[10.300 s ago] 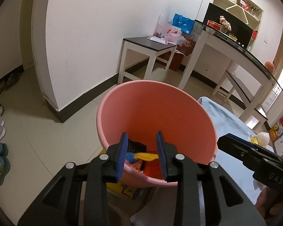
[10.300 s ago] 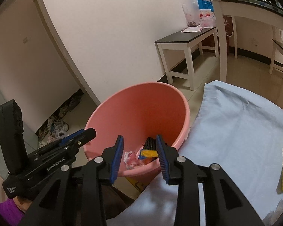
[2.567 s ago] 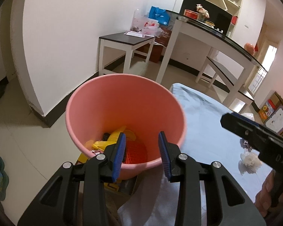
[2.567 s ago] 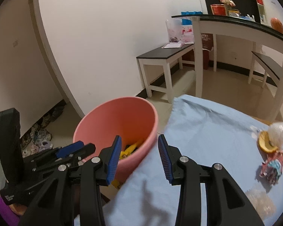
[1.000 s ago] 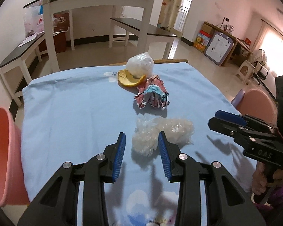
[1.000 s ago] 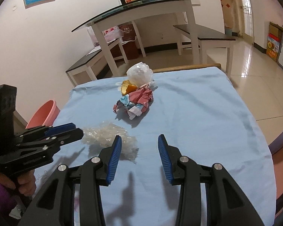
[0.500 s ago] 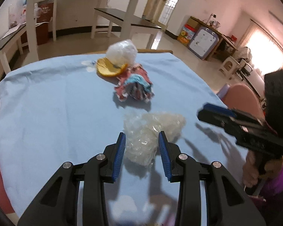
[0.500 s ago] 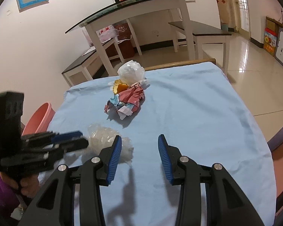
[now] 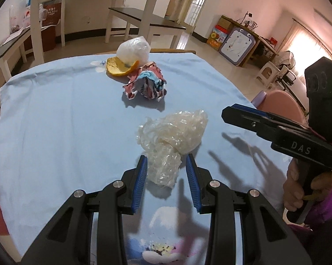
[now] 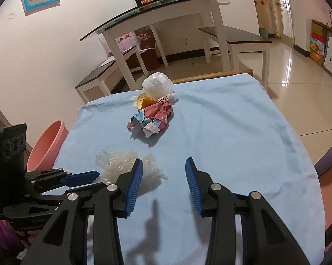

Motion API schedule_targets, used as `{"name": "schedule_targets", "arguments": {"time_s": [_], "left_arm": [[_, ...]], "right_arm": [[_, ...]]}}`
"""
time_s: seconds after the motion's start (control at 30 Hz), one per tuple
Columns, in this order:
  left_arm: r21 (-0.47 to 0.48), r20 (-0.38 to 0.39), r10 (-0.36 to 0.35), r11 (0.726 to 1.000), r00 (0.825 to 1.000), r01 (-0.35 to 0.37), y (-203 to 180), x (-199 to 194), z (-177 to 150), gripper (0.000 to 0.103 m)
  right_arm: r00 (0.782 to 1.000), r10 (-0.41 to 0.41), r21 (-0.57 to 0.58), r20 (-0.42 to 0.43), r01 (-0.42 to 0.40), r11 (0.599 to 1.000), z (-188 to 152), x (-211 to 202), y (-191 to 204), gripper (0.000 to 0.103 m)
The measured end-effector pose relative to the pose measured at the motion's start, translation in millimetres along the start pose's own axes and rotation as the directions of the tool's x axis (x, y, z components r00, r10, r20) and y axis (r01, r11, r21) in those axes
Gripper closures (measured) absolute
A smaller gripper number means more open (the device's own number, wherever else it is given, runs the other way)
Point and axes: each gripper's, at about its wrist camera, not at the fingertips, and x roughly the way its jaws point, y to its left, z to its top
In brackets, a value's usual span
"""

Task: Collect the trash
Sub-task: 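Close the left tool on the crumpled clear plastic bag and lift it, then grasp the red-and-blue crumpled wrapper with the right tool while the left tool holds the clear bag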

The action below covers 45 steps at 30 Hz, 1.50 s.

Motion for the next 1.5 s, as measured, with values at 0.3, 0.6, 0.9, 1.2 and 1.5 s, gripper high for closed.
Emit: {"name": "schedule_targets", "arguments": {"time_s": [0.3,0.6,0.9,1.2,1.5], "left_arm": [[0.076,-0.008,0.086,0.993,0.996,-0.085,-14.2,7.3,-5.4,0.067],[0.044,0.001,0.126,0.991,0.992,-0.126,-8.2,9.4,-7.5,0.067],[0.040,0.029,0.107,0.993,0.994,-0.108,-12.8,3.9,-7.6,0.067],[0.000,0.074,0.109,0.994,0.991,-0.109,-8.3,-3.9,-8.3,0.081],[-0.062,0.141,0.167,0.985,0.976,-0.159,7.1,-37.9,-18.9,0.083]], "right_arm": [[1.000,0.008,0.002,0.007,-0.008,1.000,-3.4,-6.2,0.6,0.063],[1.000,0.012,0.008,0.010,-0.012,1.000,-4.2,-7.0,-1.0,0.063],[1.000,0.014,0.005,0.004,-0.014,1.000,-6.0,-8.0,-0.3,0.063],[1.000,0.009,-0.010,-0.003,-0.009,1.000,-3.6,-5.0,3.4,0.063],[1.000,0.006,-0.050,0.002,-0.006,0.999,13.1,7.6,17.2,0.063]]}}
